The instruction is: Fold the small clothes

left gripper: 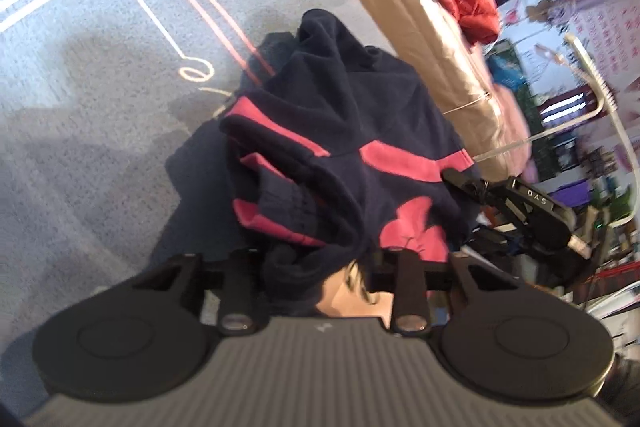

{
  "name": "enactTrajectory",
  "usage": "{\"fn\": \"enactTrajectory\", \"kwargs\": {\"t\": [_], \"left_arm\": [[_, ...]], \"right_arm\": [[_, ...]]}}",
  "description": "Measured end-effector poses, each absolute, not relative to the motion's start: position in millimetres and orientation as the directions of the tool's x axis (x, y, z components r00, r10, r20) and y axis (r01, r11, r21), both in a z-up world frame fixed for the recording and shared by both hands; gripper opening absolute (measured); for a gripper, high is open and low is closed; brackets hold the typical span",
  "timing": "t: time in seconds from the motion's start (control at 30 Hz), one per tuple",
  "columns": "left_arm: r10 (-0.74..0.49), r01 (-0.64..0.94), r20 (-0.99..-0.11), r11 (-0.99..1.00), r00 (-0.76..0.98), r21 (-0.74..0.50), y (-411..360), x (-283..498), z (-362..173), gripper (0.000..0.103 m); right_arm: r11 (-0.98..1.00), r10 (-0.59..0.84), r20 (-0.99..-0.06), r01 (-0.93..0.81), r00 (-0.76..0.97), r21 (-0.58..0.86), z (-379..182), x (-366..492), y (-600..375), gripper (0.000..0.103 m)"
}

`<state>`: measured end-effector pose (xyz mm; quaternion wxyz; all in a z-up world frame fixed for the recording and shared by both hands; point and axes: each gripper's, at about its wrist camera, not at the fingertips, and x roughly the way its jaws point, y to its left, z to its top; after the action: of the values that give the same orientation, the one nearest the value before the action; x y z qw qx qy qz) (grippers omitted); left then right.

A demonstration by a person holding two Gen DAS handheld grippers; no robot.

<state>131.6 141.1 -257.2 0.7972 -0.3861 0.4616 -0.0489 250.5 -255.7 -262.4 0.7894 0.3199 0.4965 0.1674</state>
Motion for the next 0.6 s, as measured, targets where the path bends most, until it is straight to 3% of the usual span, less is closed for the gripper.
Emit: {"fn": "enactTrajectory", "kwargs": {"t": [0.1, 0.23, 0.4, 0.6], "left_arm": [[-0.383, -0.242, -0.755, 0.785, 0.533, -0.570, 128.0, 141.0, -246.3, 0.025], [-0.301, -0.210, -0.814, 0.868, 0.498, -0.450, 107.8, 150.0, -231.1, 0.024], [-0.286, -0.218, -0.835, 0.879, 0.469, -0.423, 102.7, 154.5, -222.5, 0.020], [-0.288, -0.179, -0.832, 0.893, 0.475, -0.412, 101.6, 154.6, -202.7, 0.017]], "right_arm": [[0.756, 0.560, -0.689, 0.057, 0.460, 0.652, -260.7, 248.1, -254.8, 0.037], [0.824, 0.486, -0.738, 0.037, 0.467, 0.566, -249.8, 246.6, -237.9, 0.031], [0.860, 0.435, -0.752, 0.018, 0.496, 0.510, -236.9, 242.4, -232.0, 0.021], [0.890, 0.405, -0.744, -0.043, 0.531, 0.453, -212.6, 236.2, -225.5, 0.017]]}}
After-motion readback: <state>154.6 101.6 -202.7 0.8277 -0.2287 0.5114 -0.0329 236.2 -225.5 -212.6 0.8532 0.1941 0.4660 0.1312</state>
